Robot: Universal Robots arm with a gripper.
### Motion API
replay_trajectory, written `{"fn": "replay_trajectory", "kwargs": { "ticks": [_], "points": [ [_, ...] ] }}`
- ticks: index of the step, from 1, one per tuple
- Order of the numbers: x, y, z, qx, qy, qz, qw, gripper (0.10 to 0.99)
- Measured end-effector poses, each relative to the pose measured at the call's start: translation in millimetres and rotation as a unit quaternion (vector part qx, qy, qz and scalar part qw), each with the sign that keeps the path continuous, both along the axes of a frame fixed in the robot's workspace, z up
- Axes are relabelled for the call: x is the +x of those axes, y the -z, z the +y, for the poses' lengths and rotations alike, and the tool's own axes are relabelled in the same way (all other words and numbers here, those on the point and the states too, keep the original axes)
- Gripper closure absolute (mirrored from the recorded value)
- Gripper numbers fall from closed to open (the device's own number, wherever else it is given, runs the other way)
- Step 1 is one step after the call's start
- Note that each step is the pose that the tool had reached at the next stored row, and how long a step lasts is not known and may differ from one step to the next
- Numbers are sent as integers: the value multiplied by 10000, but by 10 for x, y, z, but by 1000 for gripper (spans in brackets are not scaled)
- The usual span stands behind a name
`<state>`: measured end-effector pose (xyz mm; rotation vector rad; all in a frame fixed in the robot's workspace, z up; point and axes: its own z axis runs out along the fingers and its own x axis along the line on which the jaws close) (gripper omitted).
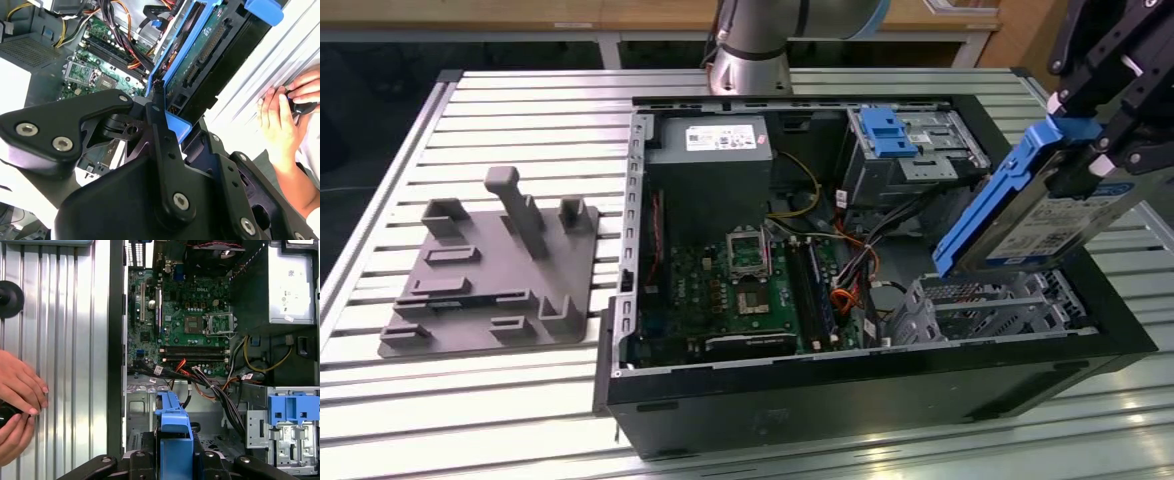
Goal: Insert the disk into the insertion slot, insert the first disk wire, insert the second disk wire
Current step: 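Insert the disk into the insertion slot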
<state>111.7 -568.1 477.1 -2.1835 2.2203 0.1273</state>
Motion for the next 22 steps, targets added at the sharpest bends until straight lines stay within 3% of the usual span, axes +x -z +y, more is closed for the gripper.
{"fn": "replay_trajectory", "kwargs": {
  "ticks": [22],
  "points": [
    [57, 148, 2, -1, -33, 0, 10000, 722]
  ]
}}
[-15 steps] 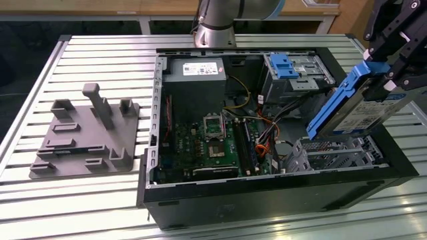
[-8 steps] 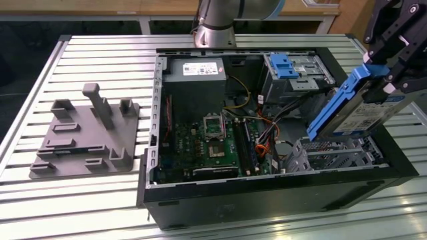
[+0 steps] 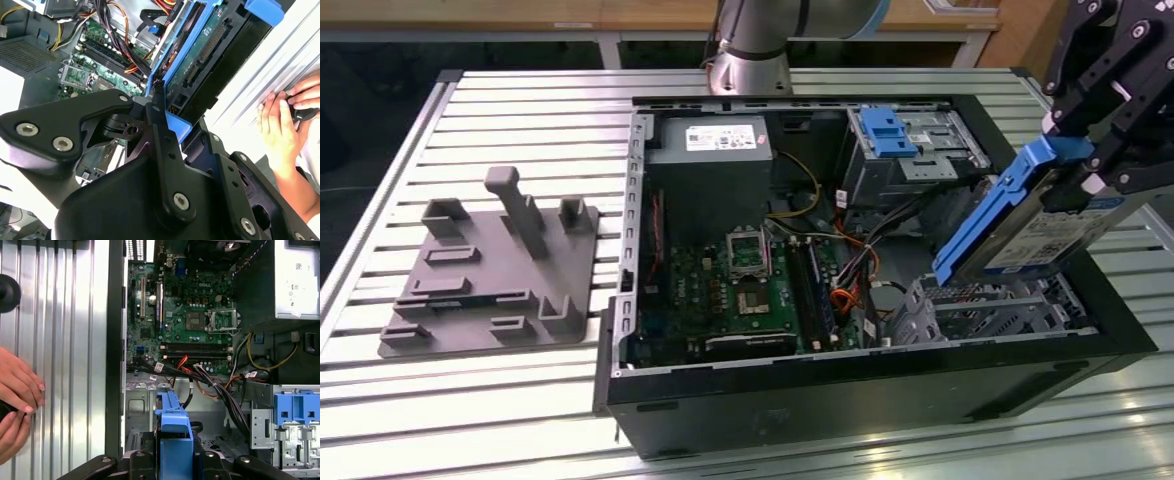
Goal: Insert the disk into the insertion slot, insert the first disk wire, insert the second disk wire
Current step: 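Insert the disk into the insertion slot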
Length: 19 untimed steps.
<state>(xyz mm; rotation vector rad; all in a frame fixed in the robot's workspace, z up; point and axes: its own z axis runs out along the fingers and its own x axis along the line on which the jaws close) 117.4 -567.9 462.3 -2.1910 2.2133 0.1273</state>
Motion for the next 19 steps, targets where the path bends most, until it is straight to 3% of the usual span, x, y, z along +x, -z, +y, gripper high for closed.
{"fn": "replay_trajectory", "kwargs": {
  "ticks": [19],
  "points": [
    [0, 125, 0, 0, -51, 0, 10000, 722]
  ]
}}
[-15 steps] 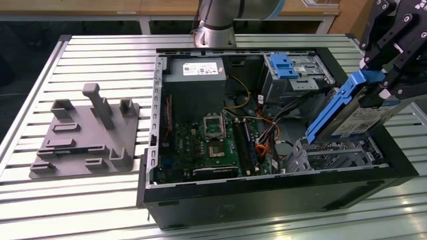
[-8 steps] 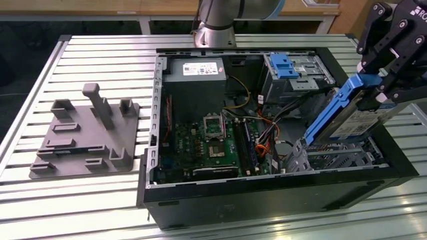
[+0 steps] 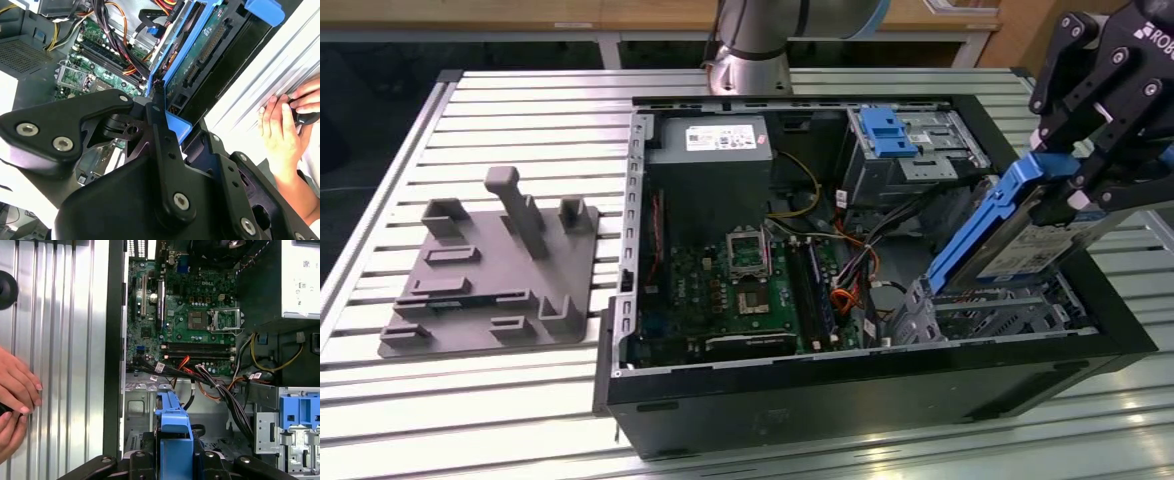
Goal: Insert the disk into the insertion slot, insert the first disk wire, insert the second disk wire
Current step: 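Insert the disk into the insertion slot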
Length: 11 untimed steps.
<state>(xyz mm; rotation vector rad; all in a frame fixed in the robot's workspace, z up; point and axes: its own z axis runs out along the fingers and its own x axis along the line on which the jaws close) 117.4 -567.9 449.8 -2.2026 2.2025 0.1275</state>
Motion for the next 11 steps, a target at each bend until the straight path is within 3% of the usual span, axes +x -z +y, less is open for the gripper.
{"fn": "replay_trajectory", "kwargs": {
  "ticks": [11],
  "points": [
    [0, 56, -3, 0, -29, 0, 10000, 722]
  ]
}}
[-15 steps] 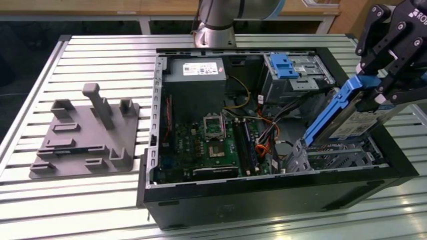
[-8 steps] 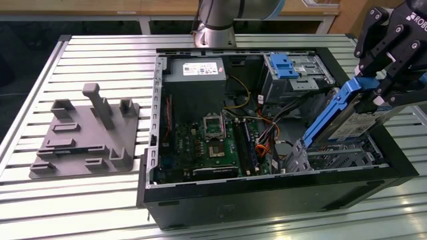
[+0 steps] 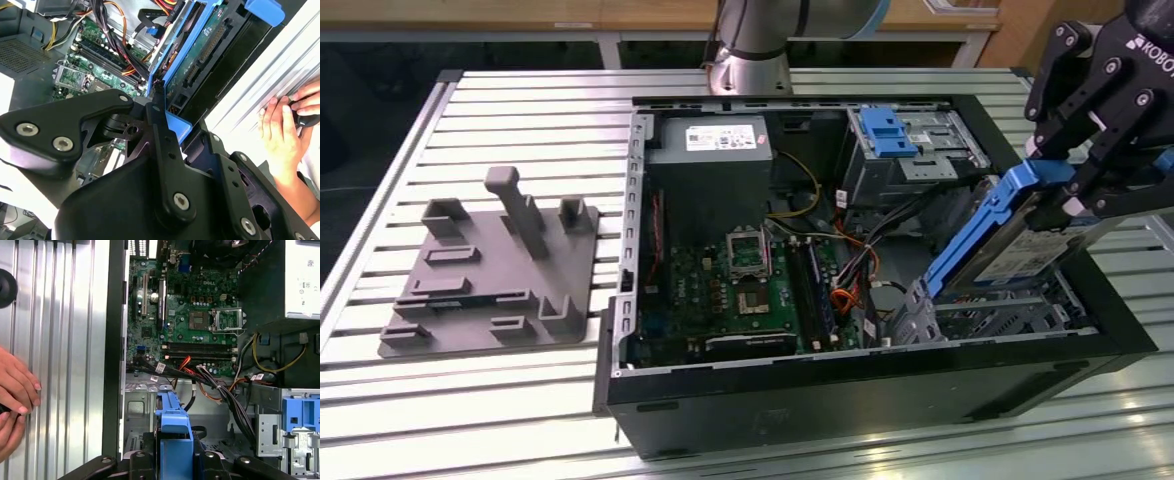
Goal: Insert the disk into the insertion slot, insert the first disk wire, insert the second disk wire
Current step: 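Insert the disk into the insertion slot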
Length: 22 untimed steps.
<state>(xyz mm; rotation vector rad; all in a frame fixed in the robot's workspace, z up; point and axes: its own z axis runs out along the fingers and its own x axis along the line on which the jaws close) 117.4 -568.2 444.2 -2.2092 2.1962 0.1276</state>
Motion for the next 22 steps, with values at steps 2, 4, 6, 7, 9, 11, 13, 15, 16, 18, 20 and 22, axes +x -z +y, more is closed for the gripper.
{"fn": "replay_trajectory", "kwargs": {
  "ticks": [2, 4, 6, 7, 9, 11, 13, 15, 16, 18, 20, 22],
  "points": [
    [0, 8, -2, 1, 0, 0, 10000, 722],
    [0, 17, -2, 0, 0, 0, 10000, 722],
    [0, 32, -3, 0, 0, 0, 10000, 722],
    [0, 41, -3, 0, 0, 0, 10000, 722],
    [0, 59, -3, 0, 0, 0, 10000, 722],
    [0, 77, -2, 0, 0, 0, 10000, 722],
    [0, 94, -3, 0, 0, 0, 10000, 722],
    [0, 111, -3, 0, 0, 0, 10000, 722],
    [0, 121, -3, 0, 0, 0, 10000, 722],
    [0, 139, -3, 0, -1, 0, 10000, 722],
    [0, 161, -3, 0, -1, 0, 10000, 722],
    [0, 183, -3, 0, 0, 0, 10000, 722]
  ]
}}
